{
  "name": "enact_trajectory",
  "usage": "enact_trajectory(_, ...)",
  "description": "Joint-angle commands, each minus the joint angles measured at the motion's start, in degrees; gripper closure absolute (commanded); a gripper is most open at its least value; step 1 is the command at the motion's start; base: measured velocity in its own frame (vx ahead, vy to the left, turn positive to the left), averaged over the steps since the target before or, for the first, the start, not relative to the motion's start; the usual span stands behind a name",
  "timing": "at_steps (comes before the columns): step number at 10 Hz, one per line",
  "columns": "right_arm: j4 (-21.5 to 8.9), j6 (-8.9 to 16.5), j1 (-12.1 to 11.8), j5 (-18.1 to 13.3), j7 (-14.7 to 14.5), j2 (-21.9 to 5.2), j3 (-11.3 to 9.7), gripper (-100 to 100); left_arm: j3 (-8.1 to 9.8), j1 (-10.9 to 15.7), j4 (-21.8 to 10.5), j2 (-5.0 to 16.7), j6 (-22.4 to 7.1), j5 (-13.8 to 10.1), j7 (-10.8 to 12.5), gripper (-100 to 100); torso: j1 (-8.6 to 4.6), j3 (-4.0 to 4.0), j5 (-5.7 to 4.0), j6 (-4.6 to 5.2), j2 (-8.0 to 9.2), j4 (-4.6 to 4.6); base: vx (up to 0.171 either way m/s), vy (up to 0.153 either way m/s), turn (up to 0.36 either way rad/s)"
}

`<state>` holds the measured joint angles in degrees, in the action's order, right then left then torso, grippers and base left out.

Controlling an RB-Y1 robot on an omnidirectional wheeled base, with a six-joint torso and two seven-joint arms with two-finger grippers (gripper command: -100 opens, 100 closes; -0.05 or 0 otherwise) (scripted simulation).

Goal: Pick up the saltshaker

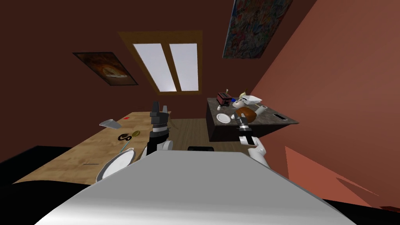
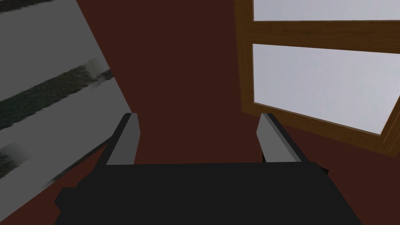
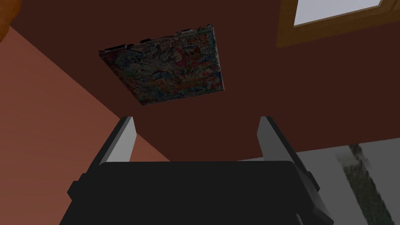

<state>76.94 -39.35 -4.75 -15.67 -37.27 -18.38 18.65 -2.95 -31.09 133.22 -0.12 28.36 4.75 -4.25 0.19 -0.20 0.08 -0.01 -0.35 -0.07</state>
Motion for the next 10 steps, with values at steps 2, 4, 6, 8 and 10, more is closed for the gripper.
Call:
enact_trajectory(2, -4.1, 0.3, 0.9, -0.6, -3.2, -0.4, 1.4, -100, 0.0, 0.0, 0.0, 0.0, 0.0, 0.0, 0.0, 0, -0.04, -0.01, -0.01, 0.0, -0.01, -0.01, 0.058, 0.068, -0.014)
enact_trajectory(4, -6.9, 0.5, 1.6, -0.9, -5.0, -1.1, 2.4, -100, 0.0, 0.0, 0.0, 0.0, 0.0, 0.0, 0.0, 0, -0.02, 0.01, 0.0, 0.0, 0.03, 0.0, 0.055, 0.065, -0.009)
enact_trajectory(6, -10.2, 0.7, 2.2, -1.2, -6.7, -1.7, 3.4, -100, 0.0, 0.0, 0.0, 0.0, 0.0, 0.0, 0.0, 0, -0.09, 0.0, -0.01, 0.0, 0.01, -0.01, 0.052, 0.056, -0.007)
enact_trajectory(8, -13.2, 1.0, 2.8, -1.4, -8.4, -2.4, 4.3, -100, 0.0, 0.0, 0.0, 0.0, 0.0, 0.0, 0.0, 0, -0.1, 0.01, -0.01, 0.0, 0.03, 0.0, 0.062, 0.05, -0.006)
enact_trajectory(10, -16.5, 1.3, 3.4, -1.7, -10.0, -3.0, 5.2, -100, 0.0, 0.0, 0.0, 0.0, 0.0, 0.0, 0.0, 0, -0.04, -0.08, -0.01, 0.0, -0.13, -0.03, 0.087, 0.058, -0.003)
